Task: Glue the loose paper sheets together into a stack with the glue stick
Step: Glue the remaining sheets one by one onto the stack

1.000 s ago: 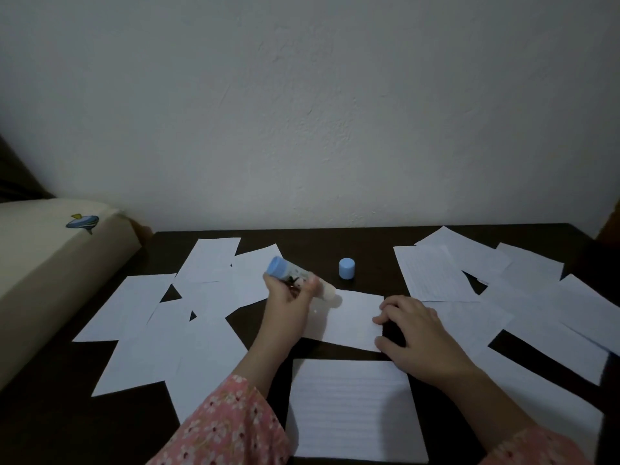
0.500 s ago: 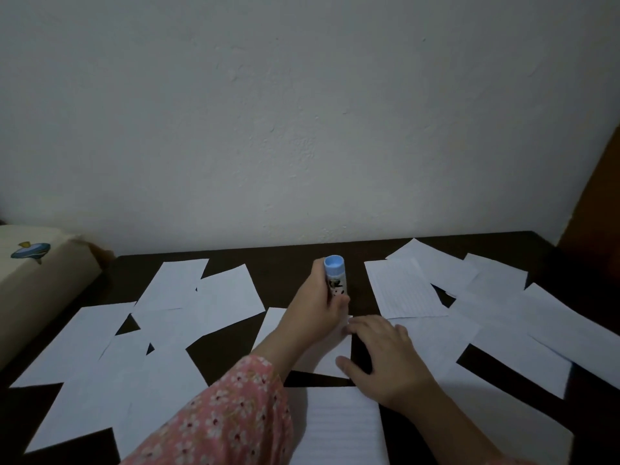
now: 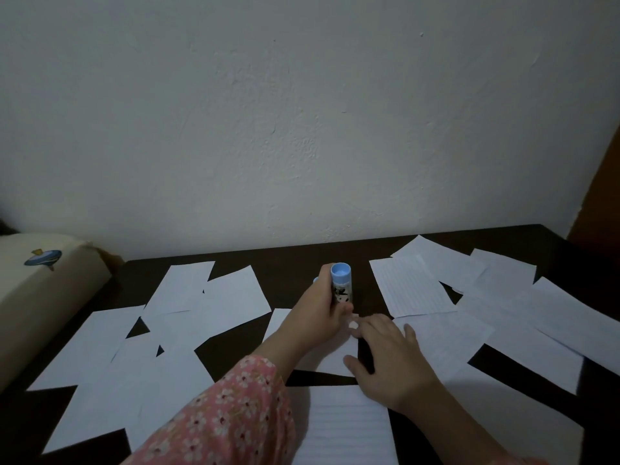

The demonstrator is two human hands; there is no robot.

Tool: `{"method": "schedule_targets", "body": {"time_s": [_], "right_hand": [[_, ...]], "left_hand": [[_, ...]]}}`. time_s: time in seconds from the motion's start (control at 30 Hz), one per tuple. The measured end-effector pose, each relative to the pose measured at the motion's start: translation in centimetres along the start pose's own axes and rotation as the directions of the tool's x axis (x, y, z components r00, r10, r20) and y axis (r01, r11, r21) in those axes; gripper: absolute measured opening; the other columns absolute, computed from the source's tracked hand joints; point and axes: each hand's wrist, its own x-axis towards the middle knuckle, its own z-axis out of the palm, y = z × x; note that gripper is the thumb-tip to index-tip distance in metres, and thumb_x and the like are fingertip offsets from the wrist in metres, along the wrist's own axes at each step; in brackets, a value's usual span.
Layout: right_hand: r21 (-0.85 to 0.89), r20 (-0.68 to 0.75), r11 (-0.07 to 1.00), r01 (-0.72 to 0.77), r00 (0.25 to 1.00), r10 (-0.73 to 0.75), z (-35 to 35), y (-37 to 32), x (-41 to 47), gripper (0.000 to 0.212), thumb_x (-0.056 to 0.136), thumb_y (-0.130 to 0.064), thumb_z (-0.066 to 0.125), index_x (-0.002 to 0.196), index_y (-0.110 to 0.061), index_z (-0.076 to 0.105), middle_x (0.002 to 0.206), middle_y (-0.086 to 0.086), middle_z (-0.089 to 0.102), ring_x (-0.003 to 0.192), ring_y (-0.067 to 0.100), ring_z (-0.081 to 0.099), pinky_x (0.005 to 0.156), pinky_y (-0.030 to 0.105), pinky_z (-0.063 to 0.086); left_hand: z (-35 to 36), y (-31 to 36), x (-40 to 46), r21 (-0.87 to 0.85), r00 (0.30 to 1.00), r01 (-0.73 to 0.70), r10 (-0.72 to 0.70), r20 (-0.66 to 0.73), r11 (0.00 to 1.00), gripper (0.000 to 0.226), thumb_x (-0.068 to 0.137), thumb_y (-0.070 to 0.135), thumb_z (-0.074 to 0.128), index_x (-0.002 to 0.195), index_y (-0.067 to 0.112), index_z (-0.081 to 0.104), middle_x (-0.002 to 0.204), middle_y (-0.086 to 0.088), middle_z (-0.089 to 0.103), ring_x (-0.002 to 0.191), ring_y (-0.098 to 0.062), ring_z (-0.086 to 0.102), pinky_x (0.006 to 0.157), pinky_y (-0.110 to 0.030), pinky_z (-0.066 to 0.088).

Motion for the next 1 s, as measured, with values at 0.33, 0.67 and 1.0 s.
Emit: {"method": "schedule_targets", "body": {"time_s": [0.33,0.67,1.0], "right_hand": [[-0.025,0.016,1.000,-0.016,1.000,0.017,0.2,-0.1,-0.1,0.050,0.096,-0.050,0.042,0.141,-0.032,0.033,0.152,-0.016,0.024,0.144,0.006,0.011,0.118,0.046,0.004],[-0.051,0.043,0.998,-0.038,0.998,0.040,0.1,-0.2,0.0,0.050,0.096,-0.052,0.041,0.141,-0.035,0.031,0.153,-0.017,0.020,0.144,0.006,0.011,0.118,0.046,0.004],[-0.064,0.056,0.998,-0.028,0.998,0.031,0.0,-0.4,-0.1,0.049,0.096,-0.051,0.039,0.142,-0.035,0.030,0.153,-0.018,0.019,0.144,0.006,0.010,0.118,0.047,0.005]], "left_hand": [[-3.5,-2.2,-0.7,0.059,0.999,0.041,-0.040,-0.003,0.997,0.061,0.093,0.016,0.058,0.142,0.027,0.023,0.137,-0.001,0.050,0.115,-0.006,0.048,0.091,-0.024,0.040],[-6.6,-4.9,-1.6,0.092,0.983,0.175,-0.168,-0.074,0.980,0.062,0.094,0.018,0.056,0.144,0.028,0.020,0.141,-0.005,0.047,0.128,-0.023,0.047,0.099,-0.037,0.043],[-8.5,-6.4,-2.6,-0.510,0.822,0.298,-0.488,-0.293,0.807,0.056,0.091,0.019,0.061,0.138,0.022,0.031,0.125,-0.010,0.053,0.098,-0.020,0.057,0.088,-0.037,0.050]]}}
